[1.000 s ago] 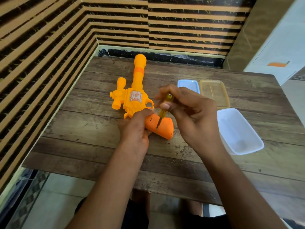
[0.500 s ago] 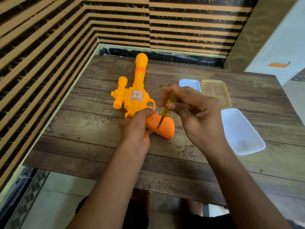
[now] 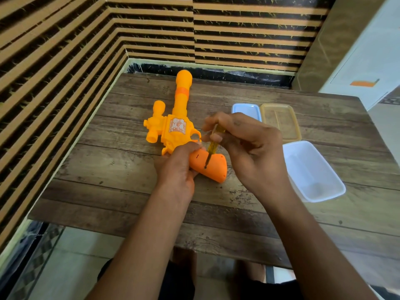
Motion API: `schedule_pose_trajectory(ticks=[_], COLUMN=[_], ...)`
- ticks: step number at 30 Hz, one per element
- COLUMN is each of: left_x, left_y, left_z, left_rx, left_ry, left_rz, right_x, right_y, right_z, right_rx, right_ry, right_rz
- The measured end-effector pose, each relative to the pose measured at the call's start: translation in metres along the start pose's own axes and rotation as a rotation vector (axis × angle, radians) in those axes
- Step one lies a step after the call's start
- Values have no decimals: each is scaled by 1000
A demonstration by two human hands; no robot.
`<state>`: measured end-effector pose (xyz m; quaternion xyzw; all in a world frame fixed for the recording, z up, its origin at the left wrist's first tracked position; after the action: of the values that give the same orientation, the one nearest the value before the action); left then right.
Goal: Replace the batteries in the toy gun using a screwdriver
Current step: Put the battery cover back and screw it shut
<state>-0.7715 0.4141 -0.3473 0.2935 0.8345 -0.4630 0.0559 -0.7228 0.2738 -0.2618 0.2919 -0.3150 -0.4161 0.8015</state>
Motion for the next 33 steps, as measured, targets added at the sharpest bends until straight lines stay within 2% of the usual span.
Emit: schedule_pose_trajectory(ticks=[7,12,17,26,33], left_x=[-1,-1,-2,-2,-2], left_y=[-2,-4,-5,-7,-6], left_z=[-1,-1,-1,-1,-1], left_rx=[0,-14,-11,-3,-18], left_ry=[26,2,-6,-1,-10], left_rz=[-12,-28,-39,-28,-27], right_x=[3,5,1,1,-3], right_y=[1,2,2,2,3], right_z=[-3,-1,1,-1,-1], right_rx=[19,40,33,77,41], right_ry=[-203,-94,-53,-227,-28], right_rz=[-35,48,26,-34,36])
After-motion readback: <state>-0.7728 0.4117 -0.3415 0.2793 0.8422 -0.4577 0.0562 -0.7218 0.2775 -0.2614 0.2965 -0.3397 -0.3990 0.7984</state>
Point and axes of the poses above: each hand's wrist, its own y-axis towards the middle knuckle, its own x-axis out of the back of the hand, z = x × y, the point moved 3 cm from there along y, towards the middle knuckle, and after that the axes turned 15 degrees about x, right-handed, at the moved point
